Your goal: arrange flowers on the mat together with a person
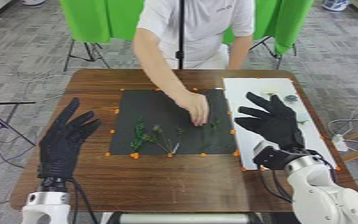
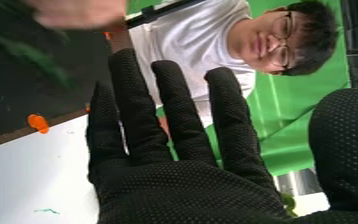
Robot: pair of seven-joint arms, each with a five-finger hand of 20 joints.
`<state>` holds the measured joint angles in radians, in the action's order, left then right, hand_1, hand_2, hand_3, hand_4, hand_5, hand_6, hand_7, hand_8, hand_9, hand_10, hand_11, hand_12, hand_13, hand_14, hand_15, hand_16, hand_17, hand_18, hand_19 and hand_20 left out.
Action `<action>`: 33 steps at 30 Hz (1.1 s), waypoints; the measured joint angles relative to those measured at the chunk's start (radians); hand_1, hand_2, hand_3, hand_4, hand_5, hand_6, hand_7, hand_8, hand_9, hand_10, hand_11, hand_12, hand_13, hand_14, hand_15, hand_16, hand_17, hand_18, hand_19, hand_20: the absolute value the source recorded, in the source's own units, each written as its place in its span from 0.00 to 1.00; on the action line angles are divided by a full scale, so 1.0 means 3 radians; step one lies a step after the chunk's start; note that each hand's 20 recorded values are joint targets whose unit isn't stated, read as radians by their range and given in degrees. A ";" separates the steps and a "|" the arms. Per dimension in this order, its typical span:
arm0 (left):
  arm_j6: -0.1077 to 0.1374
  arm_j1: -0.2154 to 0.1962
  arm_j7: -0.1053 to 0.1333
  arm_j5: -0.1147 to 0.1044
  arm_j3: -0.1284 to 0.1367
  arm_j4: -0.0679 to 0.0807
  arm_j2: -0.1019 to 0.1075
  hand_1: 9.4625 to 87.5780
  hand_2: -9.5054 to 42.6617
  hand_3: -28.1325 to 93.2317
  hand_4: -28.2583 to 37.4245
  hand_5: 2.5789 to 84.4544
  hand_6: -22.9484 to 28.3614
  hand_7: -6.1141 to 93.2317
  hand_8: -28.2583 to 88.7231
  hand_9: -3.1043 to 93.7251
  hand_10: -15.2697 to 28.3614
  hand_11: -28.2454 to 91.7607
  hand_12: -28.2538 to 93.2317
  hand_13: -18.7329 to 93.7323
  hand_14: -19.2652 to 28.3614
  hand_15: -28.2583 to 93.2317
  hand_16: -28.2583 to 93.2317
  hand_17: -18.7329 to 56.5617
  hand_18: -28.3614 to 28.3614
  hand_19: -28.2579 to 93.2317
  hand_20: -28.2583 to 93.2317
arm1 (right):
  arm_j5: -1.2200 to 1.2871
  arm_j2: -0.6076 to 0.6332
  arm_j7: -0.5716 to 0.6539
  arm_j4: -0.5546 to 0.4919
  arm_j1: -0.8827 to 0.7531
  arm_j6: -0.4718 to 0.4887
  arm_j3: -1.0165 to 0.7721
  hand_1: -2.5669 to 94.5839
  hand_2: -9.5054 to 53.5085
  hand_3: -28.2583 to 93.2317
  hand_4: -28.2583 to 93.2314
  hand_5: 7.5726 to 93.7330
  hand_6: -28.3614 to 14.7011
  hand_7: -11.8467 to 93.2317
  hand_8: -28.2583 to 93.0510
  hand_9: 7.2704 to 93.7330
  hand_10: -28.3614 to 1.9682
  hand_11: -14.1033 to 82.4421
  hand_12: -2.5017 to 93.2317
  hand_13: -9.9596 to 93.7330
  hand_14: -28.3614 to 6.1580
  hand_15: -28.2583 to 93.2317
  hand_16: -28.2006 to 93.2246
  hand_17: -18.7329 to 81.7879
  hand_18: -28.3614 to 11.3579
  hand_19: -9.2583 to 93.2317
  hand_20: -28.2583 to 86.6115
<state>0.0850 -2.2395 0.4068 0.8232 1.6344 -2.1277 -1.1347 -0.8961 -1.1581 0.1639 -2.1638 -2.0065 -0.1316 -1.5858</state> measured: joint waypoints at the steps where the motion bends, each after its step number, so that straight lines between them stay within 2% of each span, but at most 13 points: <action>1: 0.0000 0.0000 0.0000 0.0000 0.0000 0.0000 0.0000 0.11 0.34 0.82 0.00 0.33 0.54 0.18 0.17 0.38 0.76 0.42 0.33 0.42 0.91 0.59 0.18 0.19 0.98 0.74 0.19 | 0.0000 0.0002 0.0001 0.0000 0.0000 -0.0001 0.0001 0.17 0.36 0.82 0.03 0.43 0.62 0.22 0.14 0.48 0.29 0.27 0.18 0.46 0.17 0.55 0.33 0.23 0.11 0.54 0.39; 16: 0.0010 -0.0003 -0.0001 -0.0001 0.0000 -0.0014 -0.0002 0.12 0.34 0.82 0.00 0.33 0.55 0.18 0.17 0.39 0.76 0.43 0.33 0.42 0.91 0.59 0.18 0.19 0.98 0.75 0.19 | -0.0014 0.0011 0.0019 0.0000 0.0003 -0.0013 0.0021 0.17 0.36 0.82 0.03 0.44 0.62 0.23 0.14 0.49 0.28 0.28 0.18 0.47 0.18 0.55 0.33 0.23 0.11 0.54 0.39; 24: 0.0025 -0.0005 0.0000 -0.0004 0.0000 -0.0021 -0.0001 0.12 0.35 0.82 0.00 0.33 0.55 0.18 0.17 0.39 0.76 0.43 0.33 0.42 0.91 0.59 0.18 0.19 0.98 0.75 0.18 | -0.0147 0.0027 0.0024 -0.0014 0.0000 -0.0060 0.0025 0.19 0.32 0.83 0.03 0.44 0.63 0.23 0.14 0.52 0.27 0.33 0.19 0.51 0.22 0.62 0.33 0.25 0.10 0.57 0.40; 27: 0.0038 -0.0006 0.0010 -0.0008 -0.0009 -0.0026 0.0008 0.12 0.35 0.82 0.00 0.33 0.55 0.18 0.17 0.39 0.77 0.43 0.33 0.42 0.91 0.59 0.18 0.19 0.98 0.75 0.18 | -0.0367 0.0078 0.0034 -0.0040 0.0001 -0.0213 0.0066 0.23 0.26 0.84 0.04 0.45 0.64 0.26 0.13 0.53 0.28 0.36 0.20 0.54 0.26 0.66 0.33 0.28 0.09 0.61 0.41; 29: 0.0049 -0.0008 0.0022 -0.0013 -0.0012 -0.0030 0.0019 0.12 0.35 0.82 0.00 0.33 0.55 0.18 0.17 0.39 0.77 0.43 0.33 0.42 0.91 0.59 0.18 0.19 0.98 0.75 0.18 | -0.0634 0.0142 0.0104 -0.0076 0.0011 -0.0425 0.0124 0.26 0.22 0.85 0.04 0.45 0.65 0.27 0.13 0.54 0.30 0.39 0.20 0.56 0.28 0.69 0.32 0.30 0.08 0.64 0.42; 33: 0.0080 -0.0015 0.0056 -0.0031 -0.0025 -0.0048 0.0054 0.12 0.35 0.83 0.00 0.33 0.55 0.18 0.17 0.39 0.77 0.43 0.33 0.42 0.91 0.59 0.18 0.19 0.98 0.75 0.18 | -0.1388 0.0327 0.0612 -0.0153 0.0083 -0.0935 0.0251 0.28 0.19 0.84 0.04 0.44 0.66 0.27 0.12 0.56 0.31 0.42 0.20 0.60 0.31 0.71 0.32 0.33 0.07 0.68 0.42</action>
<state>0.1091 -2.2438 0.4236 0.8140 1.6268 -2.1420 -1.1185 -1.3125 -1.0601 0.3475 -2.2097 -1.9815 -0.4120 -1.5107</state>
